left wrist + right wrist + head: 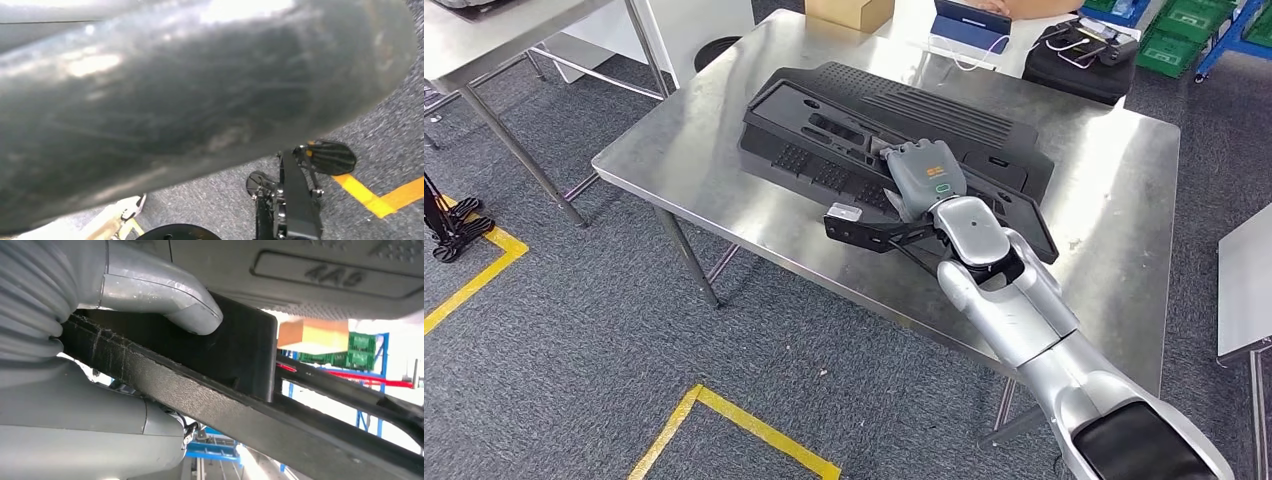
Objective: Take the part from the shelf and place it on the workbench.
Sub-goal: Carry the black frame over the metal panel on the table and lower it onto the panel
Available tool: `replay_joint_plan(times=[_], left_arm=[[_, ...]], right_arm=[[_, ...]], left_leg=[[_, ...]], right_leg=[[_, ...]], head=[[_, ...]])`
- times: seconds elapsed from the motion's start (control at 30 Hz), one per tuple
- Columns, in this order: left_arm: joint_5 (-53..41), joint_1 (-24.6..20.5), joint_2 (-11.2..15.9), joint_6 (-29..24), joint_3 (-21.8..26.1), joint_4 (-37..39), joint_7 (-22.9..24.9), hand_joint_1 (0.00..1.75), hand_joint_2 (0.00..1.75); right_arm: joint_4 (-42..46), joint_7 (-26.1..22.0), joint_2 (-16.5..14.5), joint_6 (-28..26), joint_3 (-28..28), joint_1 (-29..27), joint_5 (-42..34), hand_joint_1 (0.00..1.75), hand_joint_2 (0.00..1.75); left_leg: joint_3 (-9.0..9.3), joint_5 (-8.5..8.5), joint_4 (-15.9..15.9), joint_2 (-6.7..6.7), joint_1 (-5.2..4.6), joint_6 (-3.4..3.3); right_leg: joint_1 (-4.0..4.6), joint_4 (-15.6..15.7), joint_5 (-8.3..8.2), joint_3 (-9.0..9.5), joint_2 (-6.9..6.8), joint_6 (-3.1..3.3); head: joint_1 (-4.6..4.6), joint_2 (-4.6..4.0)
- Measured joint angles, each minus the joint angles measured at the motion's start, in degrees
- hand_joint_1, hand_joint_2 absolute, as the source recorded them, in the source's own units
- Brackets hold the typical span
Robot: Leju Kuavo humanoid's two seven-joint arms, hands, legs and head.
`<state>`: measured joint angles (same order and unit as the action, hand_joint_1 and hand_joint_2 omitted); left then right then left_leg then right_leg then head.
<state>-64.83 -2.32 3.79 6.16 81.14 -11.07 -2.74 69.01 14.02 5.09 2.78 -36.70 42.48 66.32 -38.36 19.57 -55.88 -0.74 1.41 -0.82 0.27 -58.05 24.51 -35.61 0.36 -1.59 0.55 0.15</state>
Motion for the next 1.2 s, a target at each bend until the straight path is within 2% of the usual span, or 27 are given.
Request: replay_joint_plan(times=[0.03,0.1,0.13,0.17,0.2,0.23,0.27,0.3,0.37,0.43,0.5,0.53,0.6,0.63,0.67,0.7,0.77,0.8,0.83,0.87,0.9,1.0,1.03,1.07,1.13,1.17,1.2], left_arm=[[0.0,0.0,0.0,0.0,0.0,0.0,0.0,0.00,0.00],[0.0,-0.1,0.0,0.0,0.0,0.0,0.0,0.00,0.00],[0.0,-0.1,0.0,0.0,0.0,0.0,0.0,0.00,0.00],[0.0,-0.1,-0.1,0.0,0.0,0.0,0.0,0.00,0.00],[0.0,-0.1,-0.1,0.0,0.0,0.0,0.0,0.00,0.00],[0.0,-0.1,-0.2,0.1,0.1,0.0,0.0,0.00,0.00],[0.0,-0.1,-0.2,0.1,0.1,0.0,0.0,0.00,0.00],[0.0,-0.1,-0.2,0.1,0.1,0.0,0.0,0.00,0.00],[0.0,-0.1,-0.3,0.1,0.1,0.0,0.0,0.00,0.00],[0.0,0.0,-0.4,0.1,0.1,0.0,0.0,0.00,0.00],[0.0,0.0,-0.5,0.1,0.1,0.0,0.0,0.00,0.00],[0.0,0.0,-0.5,0.1,0.1,0.0,0.0,0.00,0.00],[0.0,0.1,-0.5,0.1,0.1,0.0,0.0,0.00,0.00],[0.0,0.2,-0.4,0.1,0.1,0.0,0.0,0.00,0.00],[0.0,0.3,-0.4,0.1,0.1,0.0,0.0,0.00,0.00],[0.0,0.3,-0.4,0.1,0.1,0.0,0.0,0.00,0.00],[0.0,0.3,-0.4,0.1,0.1,0.0,0.0,0.00,0.00],[0.0,0.2,-0.6,0.1,0.1,0.1,0.0,0.00,0.00],[0.0,0.2,-0.7,0.0,0.1,0.1,0.0,0.00,0.00],[0.0,0.1,-0.9,0.0,0.1,0.2,0.0,0.00,0.00],[0.0,0.0,-1.1,0.0,0.1,0.3,0.0,0.00,0.00],[0.1,0.1,-1.0,0.0,0.1,0.1,0.0,0.00,0.00],[0.2,0.1,-0.9,0.0,0.2,0.1,0.0,0.00,0.00],[0.2,0.2,-0.9,0.0,0.3,0.0,0.0,0.00,0.00],[0.4,0.3,-0.9,-0.1,0.4,0.0,0.0,0.00,0.00],[0.5,0.3,-0.8,-0.1,0.4,0.0,0.0,0.00,0.00],[0.6,0.4,-0.8,-0.1,0.5,0.0,0.0,0.00,0.00]], right_arm=[[0.0,0.0,0.0,0.0,0.0,0.1,0.0,1.75,1.75],[-0.2,0.0,0.1,0.1,0.0,0.2,0.0,1.75,1.75],[-0.3,0.0,0.1,0.1,0.0,0.1,0.0,1.75,1.75],[-0.5,0.0,0.1,0.1,-0.1,-0.1,0.0,1.75,1.75],[-0.6,0.0,0.2,0.1,-0.1,-0.2,0.0,1.75,1.75],[-0.7,0.0,0.2,0.1,-0.1,-0.2,0.0,1.75,1.75],[-0.8,0.0,0.2,0.1,-0.1,-0.1,0.0,1.75,1.75],[-0.8,0.0,0.2,0.1,-0.1,0.0,0.0,1.75,1.75],[-0.8,0.0,0.1,0.1,-0.1,0.2,0.0,1.75,1.75],[-0.8,0.0,0.1,0.1,-0.1,0.2,0.0,1.75,1.75],[-0.8,0.0,0.1,0.1,0.0,0.2,0.0,1.75,1.75],[-0.8,0.0,0.1,0.1,0.0,0.3,0.0,1.75,1.75],[-0.9,0.0,-0.1,0.2,-0.1,0.2,0.0,1.75,1.75],[-0.9,0.0,-0.2,0.2,-0.1,0.1,0.0,1.75,1.75],[-0.9,0.0,-0.3,0.2,-0.2,0.0,0.0,1.75,1.75],[-0.9,0.0,-0.3,0.2,-0.2,-0.1,0.0,1.75,1.75],[-0.9,0.0,-0.4,0.2,-0.3,-0.1,0.0,1.75,1.75],[-0.9,0.0,-0.4,0.2,-0.3,0.0,0.0,1.75,1.75],[-0.9,0.0,-0.4,0.2,-0.2,0.1,0.0,1.75,1.75],[-0.9,0.0,-0.4,0.2,-0.2,0.2,0.0,1.75,1.75],[-0.9,0.0,-0.4,0.2,-0.2,0.3,0.0,1.75,1.75],[-0.9,0.0,-0.6,0.2,-0.3,0.3,0.0,1.75,1.75],[-0.9,0.0,-0.7,0.2,-0.3,0.2,0.0,1.75,1.75],[-0.9,0.0,-0.7,0.2,-0.3,0.2,0.0,1.75,1.75],[-1.1,0.0,-0.6,0.2,-0.3,-0.1,0.0,1.75,1.75],[-1.2,0.0,-0.6,0.3,-0.4,-0.3,0.0,1.75,1.75],[-1.3,0.0,-0.6,0.4,-0.4,-0.5,0.1,1.75,1.75]], left_leg=[[0.36,-0.16,0.4,-0.10,0.25,-0.15],[0.55,-0.15,0.5,-0.25,0.44,-0.19],[0.54,-0.12,0.5,-0.29,0.57,-0.06],[0.53,-0.08,0.5,-0.32,0.75,0.13],[0.52,-0.05,0.5,-0.32,0.98,0.42],[0.53,-0.02,0.4,-0.32,1.25,0.78],[0.55,0.01,0.4,-0.31,1.45,1.21],[0.51,0.06,0.2,-0.34,1.54,1.72],[0.57,0.06,0.2,-0.51,1.62,2.79],[0.84,-0.06,0.6,-0.82,1.92,3.66],[0.37,0.70,-0.4,-0.77,2.22,3.93],[-0.69,1.94,-2.8,-0.46,2.24,3.94],[-4.54,5.53,-11.3,0.33,2.14,3.94],[-6.60,6.83,-15.4,0.57,2.12,4.04],[-7.94,7.11,-17.7,0.66,2.14,4.12],[-8.16,6.27,-17.6,0.68,2.21,4.21],[-5.37,2.77,-11.4,0.67,2.64,4.92],[-3.60,2.01,-8.3,0.78,2.86,5.37],[-2.46,1.96,-6.4,0.94,3.06,5.40],[-2.09,2.69,-6.0,1.12,3.11,5.26],[-2.14,3.42,-6.1,1.22,3.03,4.61],[-1.91,4.23,-6.2,1.44,2.45,3.03],[-1.58,4.37,-6.0,1.58,2.22,2.74],[-1.29,4.53,-5.8,1.73,2.01,2.49],[-0.74,5.02,-5.5,1.86,1.50,2.04],[-0.32,5.39,-5.4,1.93,1.13,1.77],[0.25,5.81,-5.4,1.99,0.72,1.50]], right_leg=[[-0.08,-2.5,1.28,-1.13,0.00,0.05],[-0.56,-10.0,4.57,-4.62,-0.01,0.09],[-0.89,-13.1,5.65,-6.12,-0.02,-0.14],[-1.25,-14.4,5.96,-6.74,-0.03,-0.63],[-1.62,-13.5,5.42,-6.21,-0.06,-1.32],[-1.94,-10.5,4.25,-4.58,-0.17,-2.08],[-2.18,-6.3,2.90,-2.32,-0.45,-2.76],[-2.20,-2.4,1.77,-0.07,-0.85,-3.10],[-1.73,1.9,0.56,2.33,-1.27,-2.52],[-1.13,2.4,0.07,2.64,-0.96,-1.26],[-1.52,3.2,-0.25,3.46,-0.70,-0.17],[-1.79,3.6,-0.24,4.06,-0.63,0.38],[-1.98,3.7,0.31,5.09,-0.57,1.23],[-1.91,3.7,0.65,5.56,-0.51,1.39],[-1.95,3.7,1.05,6.04,-0.39,1.33],[-2.11,3.6,1.56,6.53,-0.21,1.06],[-2.66,2.6,3.23,7.41,0.11,-0.06],[-2.74,1.6,4.31,7.33,0.22,-0.74],[-2.71,0.6,5.29,7.11,0.29,-1.36],[-2.58,-0.2,6.01,6.75,0.31,-1.86],[-2.50,-0.6,6.37,6.78,0.37,-2.17],[-2.50,-1.5,6.59,7.83,0.20,-2.36],[-2.38,-3.9,6.94,6.72,0.09,-2.12],[-2.15,-7.8,7.74,4.44,-0.02,-1.68],[-1.44,-16.1,9.99,-2.10,-0.01,-0.50],[-1.04,-18.4,10.54,-4.95,-0.01,-0.05],[-0.64,-18.7,10.11,-6.80,-0.01,0.25]], head=[[0.08,0.00],[0.16,0.00],[0.15,0.00],[0.15,0.00],[0.16,0.00],[0.17,0.00],[0.22,0.00],[0.38,0.00],[0.64,0.00],[0.70,0.00],[0.61,0.00],[0.51,0.00],[0.36,0.00],[0.34,0.00],[0.34,0.00],[0.34,0.00],[0.30,0.00],[-0.02,0.00],[-0.26,0.00],[-0.29,0.00],[-0.28,0.00],[0.67,0.00],[0.87,0.00],[1.11,0.00],[1.33,0.00],[1.45,0.00],[1.57,0.00]])
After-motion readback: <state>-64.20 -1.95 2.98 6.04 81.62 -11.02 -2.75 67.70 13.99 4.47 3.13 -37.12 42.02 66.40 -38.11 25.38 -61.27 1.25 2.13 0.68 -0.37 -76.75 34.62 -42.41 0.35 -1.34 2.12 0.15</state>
